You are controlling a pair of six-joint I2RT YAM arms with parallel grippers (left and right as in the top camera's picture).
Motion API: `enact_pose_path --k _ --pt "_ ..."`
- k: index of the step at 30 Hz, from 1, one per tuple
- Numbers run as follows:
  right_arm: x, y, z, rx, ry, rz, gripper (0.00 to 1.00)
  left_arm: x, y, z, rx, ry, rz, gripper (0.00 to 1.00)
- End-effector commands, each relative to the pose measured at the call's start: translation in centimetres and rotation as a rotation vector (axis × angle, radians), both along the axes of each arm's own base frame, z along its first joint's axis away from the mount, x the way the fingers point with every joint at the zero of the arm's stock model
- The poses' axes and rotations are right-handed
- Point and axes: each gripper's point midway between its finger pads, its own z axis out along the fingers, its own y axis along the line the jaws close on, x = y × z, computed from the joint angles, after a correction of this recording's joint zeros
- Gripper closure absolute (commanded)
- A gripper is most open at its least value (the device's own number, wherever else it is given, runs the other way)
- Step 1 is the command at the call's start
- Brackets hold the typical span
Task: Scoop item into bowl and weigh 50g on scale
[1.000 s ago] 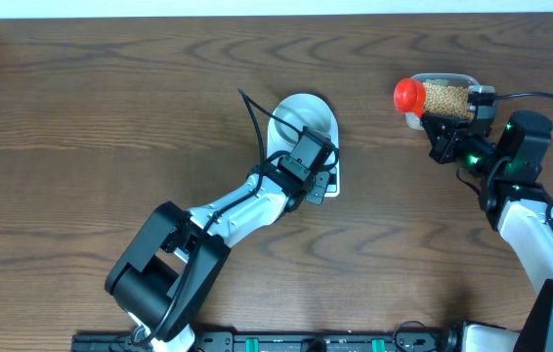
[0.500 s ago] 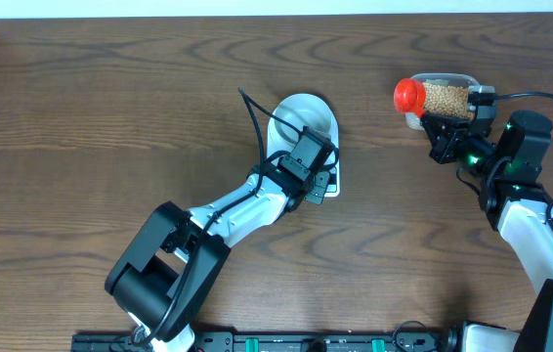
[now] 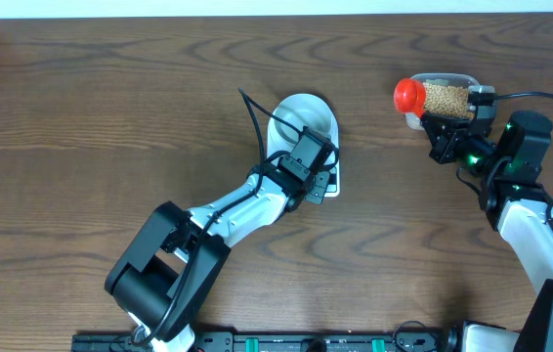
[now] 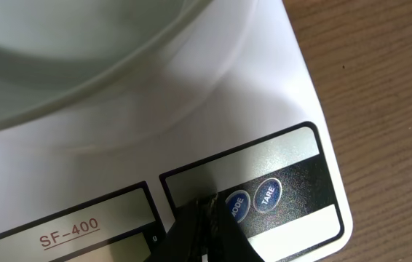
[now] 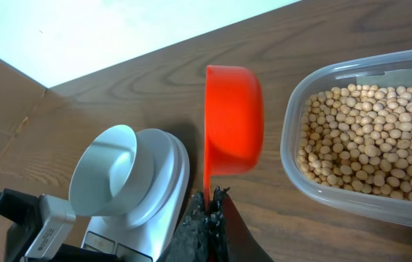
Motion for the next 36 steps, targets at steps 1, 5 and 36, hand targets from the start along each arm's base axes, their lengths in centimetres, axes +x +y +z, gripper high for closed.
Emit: enact_pose_path --k 1,5,36 --pt "0.3 0.0 0.3 -0.016 -0.018 0.005 0.99 -0.5 -0.1 -1.2 0.007 0.044 -0.018 0.92" --pt "0.3 0.0 0.3 -0.015 -0.018 0.005 0.99 -1.1 -0.2 -2.1 0.005 0.081 -0.032 0.93" --pt "0.3 0.0 0.3 -0.016 -0.019 0.005 0.99 -0.1 0.6 6.5 -0.03 -0.103 -0.034 0.93"
